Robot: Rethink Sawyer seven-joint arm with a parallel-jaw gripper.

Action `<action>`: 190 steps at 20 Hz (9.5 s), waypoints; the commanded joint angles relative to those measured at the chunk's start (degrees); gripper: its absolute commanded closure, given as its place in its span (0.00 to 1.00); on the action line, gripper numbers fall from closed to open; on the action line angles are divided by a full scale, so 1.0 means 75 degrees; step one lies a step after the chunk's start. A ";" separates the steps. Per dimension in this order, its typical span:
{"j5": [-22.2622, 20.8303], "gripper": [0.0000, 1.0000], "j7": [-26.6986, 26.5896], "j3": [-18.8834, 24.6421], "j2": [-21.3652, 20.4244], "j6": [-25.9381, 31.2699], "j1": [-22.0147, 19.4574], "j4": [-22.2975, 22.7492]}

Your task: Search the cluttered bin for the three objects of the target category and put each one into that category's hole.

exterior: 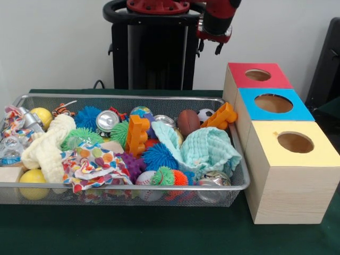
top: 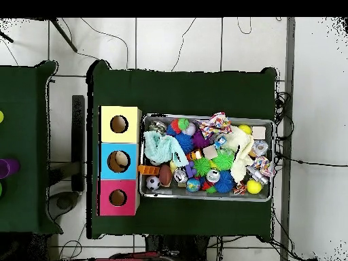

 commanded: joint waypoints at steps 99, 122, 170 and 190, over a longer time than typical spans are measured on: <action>-0.0859 0.00 0.0777 -0.0053 -0.4442 0.0664 0.0629 -0.1210; -0.1094 0.00 0.0051 0.0446 -0.3435 0.0361 -0.0925 -0.2281; -0.1677 0.00 0.0679 0.0653 -0.0966 -0.1713 -0.1717 -0.3295; -0.1681 0.00 0.0900 0.0256 -0.1111 -0.2049 -0.1405 -0.3002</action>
